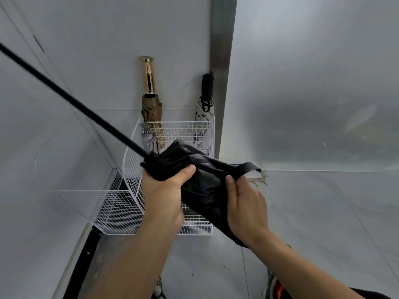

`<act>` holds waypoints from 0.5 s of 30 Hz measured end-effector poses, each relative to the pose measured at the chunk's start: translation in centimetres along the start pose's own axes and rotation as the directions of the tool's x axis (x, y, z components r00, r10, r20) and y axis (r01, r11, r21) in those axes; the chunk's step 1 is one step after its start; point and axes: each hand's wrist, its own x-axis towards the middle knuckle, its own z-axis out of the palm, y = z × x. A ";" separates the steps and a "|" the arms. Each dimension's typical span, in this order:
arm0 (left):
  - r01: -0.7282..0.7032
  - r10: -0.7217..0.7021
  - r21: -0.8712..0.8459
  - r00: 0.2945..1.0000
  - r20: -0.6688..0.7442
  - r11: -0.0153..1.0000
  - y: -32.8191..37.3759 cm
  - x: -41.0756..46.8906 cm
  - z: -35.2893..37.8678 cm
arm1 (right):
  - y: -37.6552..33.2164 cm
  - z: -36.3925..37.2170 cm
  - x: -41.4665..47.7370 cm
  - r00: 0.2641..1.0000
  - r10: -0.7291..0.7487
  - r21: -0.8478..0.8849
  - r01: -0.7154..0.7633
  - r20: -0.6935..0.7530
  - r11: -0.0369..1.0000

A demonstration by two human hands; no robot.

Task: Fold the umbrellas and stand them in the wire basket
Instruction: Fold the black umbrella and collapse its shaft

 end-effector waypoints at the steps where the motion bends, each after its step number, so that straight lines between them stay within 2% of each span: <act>1: 0.010 -0.014 -0.038 0.996 -0.092 0.999 -0.2 0.2 0.1 | -0.1 0.3 -0.4 1.000 -0.018 0.004 0.018 0.007 1.000; 4: -0.012 -0.005 -0.077 0.974 -0.225 0.997 -0.4 1.1 0.4 | -0.1 0.8 -1.0 1.000 -0.004 0.088 0.003 0.017 0.996; 8: -0.058 0.051 -0.018 0.959 -0.280 0.998 -0.2 1.9 0.5 | 0.3 -0.1 -0.6 0.998 0.063 0.232 -0.063 0.005 0.971; 13: -0.099 0.113 0.073 0.966 -0.231 0.992 -0.3 1.7 0.6 | 0.5 -0.7 -0.3 0.999 0.002 0.371 0.013 -0.040 0.928; 15: -0.101 0.113 0.074 0.979 -0.172 0.992 -0.2 1.0 1.0 | 1.1 -0.3 0.3 0.999 0.038 0.403 -0.037 0.006 0.914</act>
